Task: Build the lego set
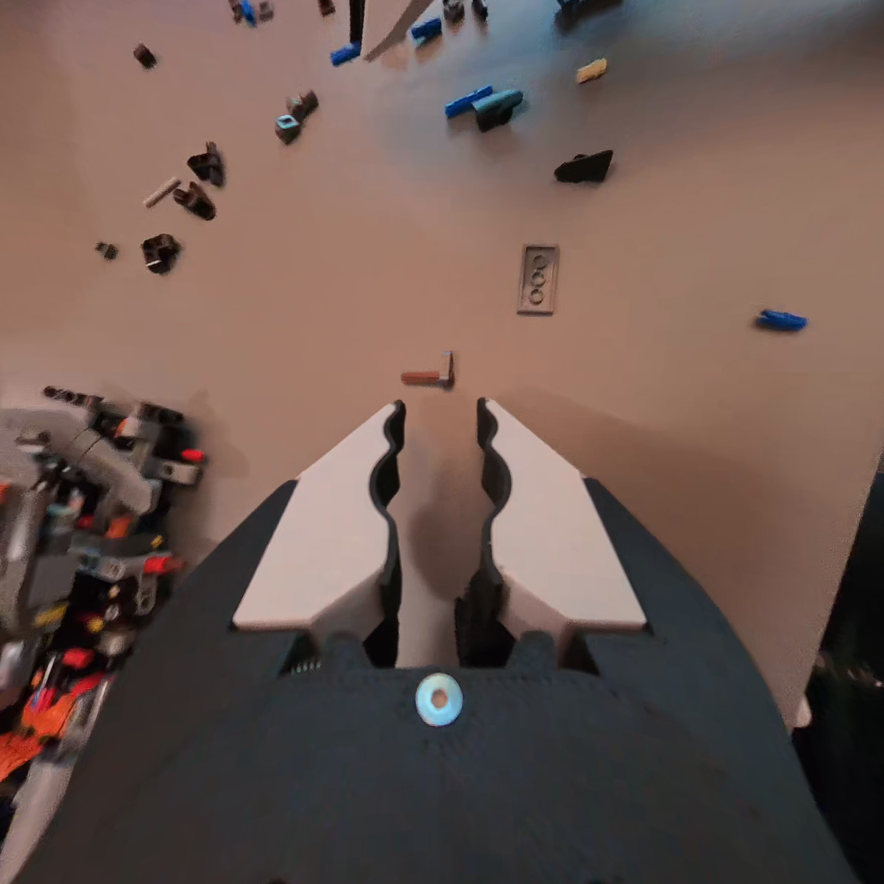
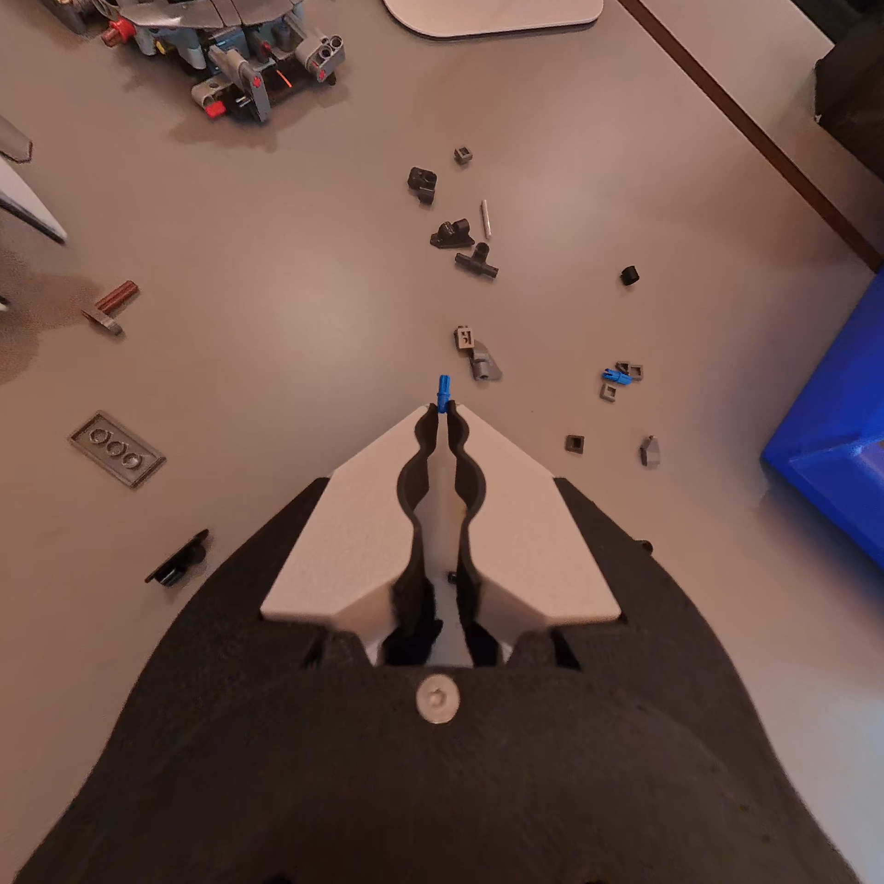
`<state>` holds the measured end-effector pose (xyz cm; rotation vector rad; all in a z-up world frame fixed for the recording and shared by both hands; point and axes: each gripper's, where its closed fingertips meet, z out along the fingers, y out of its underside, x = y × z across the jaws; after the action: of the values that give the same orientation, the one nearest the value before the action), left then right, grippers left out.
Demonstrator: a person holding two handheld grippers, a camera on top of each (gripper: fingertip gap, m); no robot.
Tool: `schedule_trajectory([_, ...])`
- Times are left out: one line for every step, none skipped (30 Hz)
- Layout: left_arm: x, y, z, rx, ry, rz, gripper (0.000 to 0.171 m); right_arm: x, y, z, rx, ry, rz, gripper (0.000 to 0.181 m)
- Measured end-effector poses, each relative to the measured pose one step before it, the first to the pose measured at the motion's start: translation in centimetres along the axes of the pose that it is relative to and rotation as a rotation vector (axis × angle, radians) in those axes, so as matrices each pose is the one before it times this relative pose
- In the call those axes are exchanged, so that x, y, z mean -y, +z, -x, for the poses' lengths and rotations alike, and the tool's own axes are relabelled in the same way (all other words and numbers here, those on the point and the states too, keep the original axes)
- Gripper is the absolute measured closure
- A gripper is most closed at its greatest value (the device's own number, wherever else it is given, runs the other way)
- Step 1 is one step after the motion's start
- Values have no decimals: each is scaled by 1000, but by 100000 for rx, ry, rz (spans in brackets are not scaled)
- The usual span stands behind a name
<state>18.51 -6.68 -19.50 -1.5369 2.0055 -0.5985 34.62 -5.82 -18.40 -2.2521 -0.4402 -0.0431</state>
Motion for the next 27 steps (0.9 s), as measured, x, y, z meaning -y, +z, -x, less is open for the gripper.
schedule_trajectory([148,615,-152,-1675,-2019,2122,138,-56,-44,-102,-204,205,-73,180])
schedule_trajectory([194,376,-70,-903,-2458,756,136,-44,-49,-91,-94,172,-105,179])
schedule_trajectory([154,208,-133,-769,-1129,-247,136,-24,-50,-51,83,152,-145,180])
schedule_trajectory([-139,168,195,1162,-1087,857,132,-19,-54,-15,159,69,-153,180])
schedule_trajectory([-281,123,296,1274,-1220,1013,132,35,-60,49,420,-142,-271,180])
schedule_trajectory([7,20,0,-1389,-1777,-1093,135,115,-73,128,704,-380,-576,180])
schedule_trajectory([-26,49,-6,-1603,-1174,-430,135,135,-55,156,625,-409,-511,180])
schedule_trajectory([41,44,47,-584,583,-475,136,121,-43,165,578,-523,-306,180])
schedule_trajectory([73,41,-46,-577,1593,6,140,96,-21,209,701,-701,-140,180])
schedule_trajectory([129,100,-210,-1310,2302,207,146,112,-22,276,1081,-859,-285,180])
schedule_trajectory([189,144,-172,-1076,2558,181,150,151,-40,338,1459,-877,-613,180])
schedule_trajectory([133,112,6,-207,3004,553,154,202,-39,491,2430,-1309,-935,180])
schedule_trajectory([60,68,191,367,2895,1159,158,246,-33,648,2976,-2156,-1085,180])
schedule_trajectory([80,84,7,-1336,2823,1025,160,227,48,555,2091,-2235,-753,180])
schedule_trajectory([90,69,-73,-1821,2995,960,160,171,130,682,2873,-2268,-265,180])
schedule_trajectory([47,38,69,-632,4006,811,160,151,204,908,3740,-3415,79,180])
schedule_trajectory([24,5,11,-650,4559,513,161,162,254,892,3094,-4218,381,180])
schedule_trajectory([-41,-42,49,-179,3839,540,160,173,319,846,2866,-3385,1015,180])
schedule_trajectory([-82,-63,71,-58,2298,433,160,217,387,905,3126,-3347,1400,180])
schedule_trajectory([-95,-46,-17,-894,605,95,160,249,449,765,2064,-3744,1450,180])
schedule_trajectory([-64,-50,-42,-1041,421,-528,160,181,481,706,2103,-3400,2036,180])
schedule_trajectory([-107,-60,77,-138,600,-574,160,107,481,572,1925,-2956,2255,180])
schedule_trajectory([-107,-61,33,-529,221,-407,160,128,426,494,2107,-2127,1898,180])
schedule_trajectory([-66,-64,-183,-1768,351,-591,160,185,366,437,2218,-1653,1082,180])
schedule_trajectory([-35,-36,-83,-937,418,-647,160,155,310,381,2209,-1226,1011,180])
schedule_trajectory([-61,-22,79,-84,-771,-283,159,99,257,364,2047,-1396,1060,180])
schedule_trajectory([-39,-22,-23,-742,-887,-305,159,154,230,284,1802,-804,532,180])
